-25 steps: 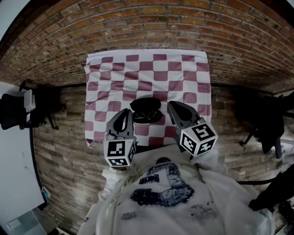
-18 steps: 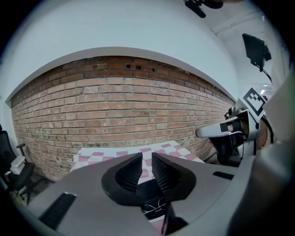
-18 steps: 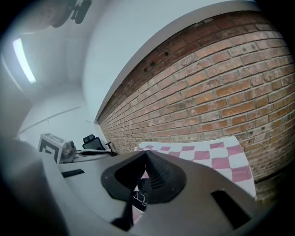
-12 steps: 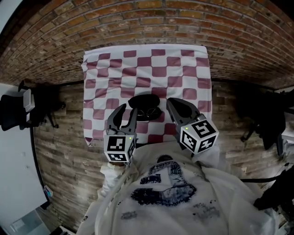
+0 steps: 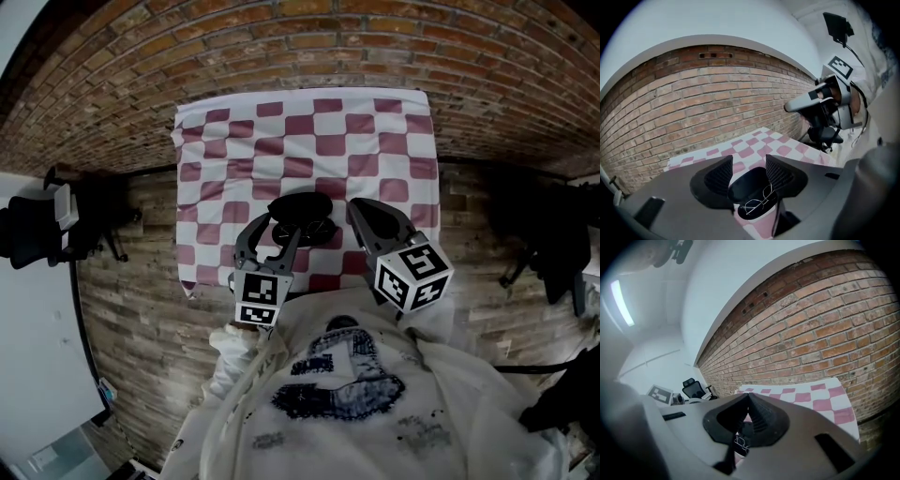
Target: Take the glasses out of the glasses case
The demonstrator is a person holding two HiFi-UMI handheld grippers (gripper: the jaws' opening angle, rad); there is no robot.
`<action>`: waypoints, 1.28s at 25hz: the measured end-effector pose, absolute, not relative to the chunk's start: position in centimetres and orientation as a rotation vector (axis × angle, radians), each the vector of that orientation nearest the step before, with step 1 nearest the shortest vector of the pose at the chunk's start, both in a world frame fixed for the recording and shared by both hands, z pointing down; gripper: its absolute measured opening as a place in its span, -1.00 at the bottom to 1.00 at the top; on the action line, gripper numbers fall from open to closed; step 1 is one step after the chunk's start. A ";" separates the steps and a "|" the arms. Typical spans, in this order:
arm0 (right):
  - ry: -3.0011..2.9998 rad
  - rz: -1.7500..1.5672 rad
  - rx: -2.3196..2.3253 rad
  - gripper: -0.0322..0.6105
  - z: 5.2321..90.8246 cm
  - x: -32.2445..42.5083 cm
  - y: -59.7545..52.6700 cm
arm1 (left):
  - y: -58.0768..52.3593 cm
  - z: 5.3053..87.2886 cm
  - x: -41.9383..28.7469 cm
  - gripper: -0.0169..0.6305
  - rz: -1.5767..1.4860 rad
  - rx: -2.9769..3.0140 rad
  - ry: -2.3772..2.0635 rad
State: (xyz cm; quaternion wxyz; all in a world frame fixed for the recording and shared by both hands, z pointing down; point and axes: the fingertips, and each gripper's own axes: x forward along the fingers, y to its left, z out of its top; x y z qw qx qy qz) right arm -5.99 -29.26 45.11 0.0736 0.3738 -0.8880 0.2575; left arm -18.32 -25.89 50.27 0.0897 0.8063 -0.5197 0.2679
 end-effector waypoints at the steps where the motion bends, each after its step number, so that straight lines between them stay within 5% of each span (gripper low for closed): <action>1: -2.666 0.775 1.126 -0.86 45.1 -5.9 -29.3 | -25.7 50.9 -18.0 -0.29 0.835 2.411 -1.514; 32: -2.638 0.828 1.193 -0.86 46.3 -3.6 -29.6 | -24.5 64.7 -15.1 -0.31 1.580 2.507 -0.691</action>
